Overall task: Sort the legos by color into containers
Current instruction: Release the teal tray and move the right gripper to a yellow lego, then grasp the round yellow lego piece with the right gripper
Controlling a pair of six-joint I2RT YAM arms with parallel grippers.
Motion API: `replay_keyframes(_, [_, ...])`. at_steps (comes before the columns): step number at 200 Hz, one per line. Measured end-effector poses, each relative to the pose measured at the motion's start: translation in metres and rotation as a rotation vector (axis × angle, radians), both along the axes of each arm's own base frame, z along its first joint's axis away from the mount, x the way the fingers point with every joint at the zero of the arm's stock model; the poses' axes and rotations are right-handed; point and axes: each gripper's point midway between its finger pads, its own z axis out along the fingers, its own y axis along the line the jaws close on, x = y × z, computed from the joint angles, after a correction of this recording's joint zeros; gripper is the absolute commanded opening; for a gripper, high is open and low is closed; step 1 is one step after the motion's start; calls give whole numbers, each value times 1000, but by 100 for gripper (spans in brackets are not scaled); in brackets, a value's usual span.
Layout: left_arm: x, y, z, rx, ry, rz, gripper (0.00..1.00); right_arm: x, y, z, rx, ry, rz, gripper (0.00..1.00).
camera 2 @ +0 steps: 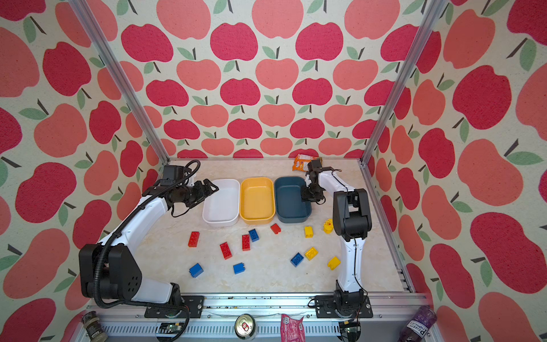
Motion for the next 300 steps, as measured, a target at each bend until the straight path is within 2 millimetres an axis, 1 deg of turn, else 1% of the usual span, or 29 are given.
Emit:
replay_keyframes(20, [-1,0,3,0,-9,0,92,-1,-1,9,18,-13,-20,60])
replay_keyframes(43, [-1,0,4,-1,-11,0,93,-4,-7,26,54,-40,-68,68])
replay_keyframes(59, [-1,0,4,-1,-12,0,93,-5,-17,41,75,-65,-105,73])
replay_keyframes(89, [2,0,6,-2,-23,1,94,-11,-37,66,93,-103,-189,79])
replay_keyframes(105, [3,0,7,-2,-32,1,95,-19,-48,73,87,-109,-239,81])
replay_keyframes(117, [4,0,8,-3,-37,1,95,-29,-56,74,74,-102,-279,82])
replay_keyframes(144, [5,0,8,-3,-42,1,96,-54,-72,64,37,-50,-361,83])
replay_keyframes(171, [6,1,9,-4,-45,3,97,-81,-86,44,-5,27,-434,85])
replay_keyframes(209, [5,2,5,-3,-37,7,98,-107,-97,18,-47,107,-504,85])
replay_keyframes(235, [4,3,3,-3,-33,8,98,-113,-100,9,-53,125,-535,82])
replay_keyframes(247, [4,3,3,-3,-33,8,98,-113,-101,7,-53,123,-545,81])
replay_keyframes(265, [4,3,3,-2,-33,8,98,-110,-103,6,-50,111,-557,77])
replay_keyframes(289, [4,3,2,-2,-30,9,98,-111,-104,1,-54,113,-566,69])
replay_keyframes(300, [3,3,0,-1,-25,10,98,-112,-105,-1,-54,117,-570,62])
